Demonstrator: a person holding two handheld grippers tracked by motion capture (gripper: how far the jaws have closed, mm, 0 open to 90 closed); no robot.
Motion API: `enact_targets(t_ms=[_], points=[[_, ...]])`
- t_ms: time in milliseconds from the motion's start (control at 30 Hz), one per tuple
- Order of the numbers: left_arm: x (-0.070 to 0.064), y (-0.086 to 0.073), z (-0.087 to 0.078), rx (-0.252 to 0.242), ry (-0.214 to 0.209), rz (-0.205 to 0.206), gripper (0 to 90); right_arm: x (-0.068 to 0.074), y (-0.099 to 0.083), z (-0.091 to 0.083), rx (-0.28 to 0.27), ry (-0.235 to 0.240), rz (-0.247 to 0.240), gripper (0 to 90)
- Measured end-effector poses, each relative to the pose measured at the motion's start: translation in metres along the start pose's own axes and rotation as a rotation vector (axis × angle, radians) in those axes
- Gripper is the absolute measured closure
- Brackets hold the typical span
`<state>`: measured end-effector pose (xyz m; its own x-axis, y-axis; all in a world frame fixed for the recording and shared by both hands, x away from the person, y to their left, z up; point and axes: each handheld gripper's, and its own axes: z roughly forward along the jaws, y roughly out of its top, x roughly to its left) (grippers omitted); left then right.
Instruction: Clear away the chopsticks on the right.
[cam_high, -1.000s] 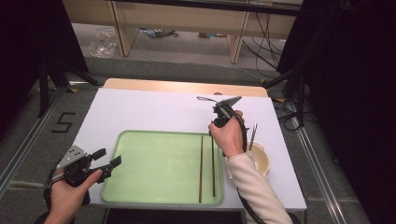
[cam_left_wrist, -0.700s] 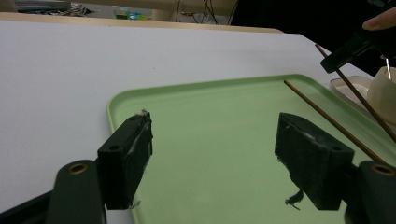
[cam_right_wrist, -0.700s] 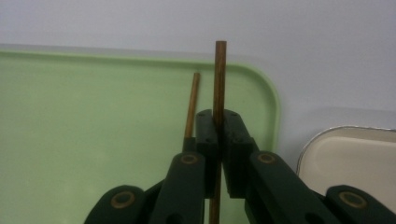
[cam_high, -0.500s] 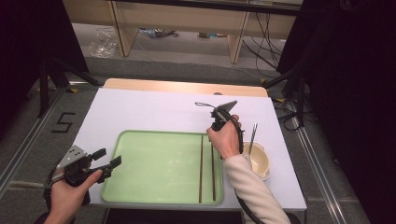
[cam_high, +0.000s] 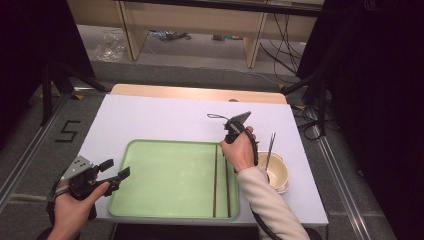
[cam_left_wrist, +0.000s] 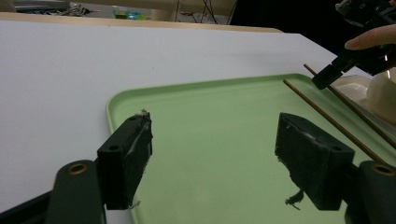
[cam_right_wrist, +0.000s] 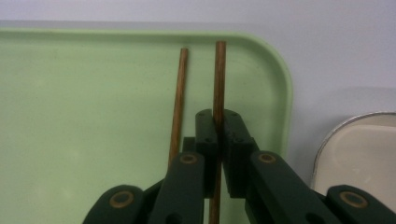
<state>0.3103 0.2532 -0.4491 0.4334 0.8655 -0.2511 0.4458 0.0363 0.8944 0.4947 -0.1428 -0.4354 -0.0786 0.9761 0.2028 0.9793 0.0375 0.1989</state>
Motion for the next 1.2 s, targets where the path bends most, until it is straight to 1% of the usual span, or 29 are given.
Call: enact_targets(t_ms=[33, 67, 100, 133, 167, 200, 233, 367, 400, 433, 467, 567, 600, 667, 700, 733, 767, 800, 833, 867, 900, 933, 1000, 1033, 1067, 1100, 1133, 1167, 1200], points=[[0.0, 0.0, 0.0, 0.0, 0.0, -0.001, 27.0, 0.0, 0.0, 0.0, 0.014, 0.001, 0.012, 87.0], [0.0, 0.0, 0.0, 0.0, 0.0, -0.001, 27.0, 0.0, 0.0, 0.0, 0.014, 0.001, 0.012, 87.0], [0.0, 0.0, 0.0, 0.0, 0.001, 0.0, 27.0, 0.001, 0.0, 0.001, 0.018, 0.001, 0.026, 86.8], [0.0, 0.0, 0.0, 0.0, 0.001, 0.0, 27.0, -0.001, 0.0, 0.002, 0.002, -0.01, -0.007, 86.7], [0.0, 0.0, 0.0, 0.0, 0.001, 0.0, 27.0, -0.001, 0.0, 0.002, 0.002, -0.01, -0.007, 86.7], [0.0, 0.0, 0.0, 0.0, 0.001, 0.0, 27.0, 0.001, 0.0, 0.004, 0.021, -0.013, 0.021, 86.7], [0.0, 0.0, 0.0, -0.001, 0.001, 0.0, 27.0, -0.001, 0.0, 0.004, 0.022, -0.004, 0.0, 86.6], [0.0, 0.0, 0.0, 0.0, 0.003, 0.0, 27.0, 0.0, 0.0, 0.005, 0.025, -0.015, 0.001, 86.6], [0.0, 0.0, 0.0, 0.0, 0.002, 0.0, 27.0, 0.003, -0.001, 0.006, 0.018, -0.016, 0.061, 86.5], [0.0, 0.0, 0.0, 0.0, 0.002, -0.001, 27.0, 0.003, -0.001, 0.006, 0.018, -0.016, 0.061, 86.5], [0.0, 0.0, 0.0, 0.0, 0.002, 0.0, 27.0, 0.002, 0.0, 0.005, 0.046, -0.025, 0.043, 86.2], [0.0, 0.0, 0.0, 0.0, 0.001, 0.0, 27.0, 0.001, -0.001, 0.007, 0.05, -0.026, 0.028, 84.7], [0.0, 0.0, 0.0, 0.0, 0.002, 0.0, 27.0, 0.0, -0.001, 0.006, 0.063, -0.031, 0.001, 84.7], [0.0, 0.0, 0.0, -0.001, 0.003, 0.0, 27.0, 0.0, -0.001, 0.009, 0.033, -0.028, 0.003, 84.3], [0.0, 0.0, -0.001, 0.001, 0.003, 0.001, 27.0, 0.001, -0.001, 0.008, 0.039, -0.023, 0.011, 83.8], [0.0, 0.0, -0.001, 0.001, 0.002, 0.0, 27.0, 0.003, -0.001, 0.007, 0.042, -0.031, 0.025, 83.3], [0.0, 0.0, -0.001, 0.001, 0.005, -0.006, 27.0, 0.003, -0.001, 0.006, 0.04, -0.027, 0.026, 83.2], [0.0, 0.0, -0.001, 0.001, 0.006, -0.01, 27.0, -0.001, -0.001, 0.007, 0.021, -0.02, -0.018, 82.7], [0.0, 0.0, -0.001, 0.001, 0.006, -0.01, 27.0, -0.001, 0.0, 0.004, 0.019, -0.01, -0.016, 82.2], [0.0, 0.0, -0.001, 0.0, 0.005, -0.01, 27.0, -0.005, 0.0, 0.005, -0.023, -0.011, -0.072, 81.6], [0.0, 0.0, -0.001, 0.0, 0.006, -0.01, 27.0, 0.001, -0.001, -0.001, 0.02, -0.012, 0.017, 80.5], [0.0, 0.0, -0.001, 0.0, 0.005, -0.011, 27.0, -0.004, 0.0, -0.001, -0.024, -0.011, -0.05, 79.3], [0.0, 0.0, 0.0, -0.006, 0.0, -0.01, 27.0, -0.003, -0.001, -0.009, -0.017, -0.001, -0.041, 75.2], [0.0, 0.0, 0.0, -0.006, 0.0, -0.01, 27.0, -0.007, 0.0, -0.011, -0.061, -0.012, -0.116, 73.2], [0.0, 0.0, -0.001, -0.002, 0.005, -0.001, 27.0, -0.005, -0.001, -0.016, -0.049, -0.012, -0.093, 72.3], [0.0, 0.0, -0.001, -0.002, 0.005, -0.001, 27.0, -0.005, -0.001, -0.016, -0.049, -0.012, -0.093, 72.3], [0.001, 0.0, -0.001, -0.006, -0.003, -0.004, 27.0, -0.008, -0.001, -0.027, -0.097, 0.0, -0.146, 69.5], [0.001, 0.0, -0.001, -0.006, -0.002, -0.003, 27.0, -0.008, -0.001, -0.027, -0.097, 0.0, -0.146, 69.5], [0.001, 0.0, 0.0, -0.006, -0.003, -0.003, 27.0, -0.009, -0.002, -0.04, -0.108, 0.01, -0.143, 68.3]])
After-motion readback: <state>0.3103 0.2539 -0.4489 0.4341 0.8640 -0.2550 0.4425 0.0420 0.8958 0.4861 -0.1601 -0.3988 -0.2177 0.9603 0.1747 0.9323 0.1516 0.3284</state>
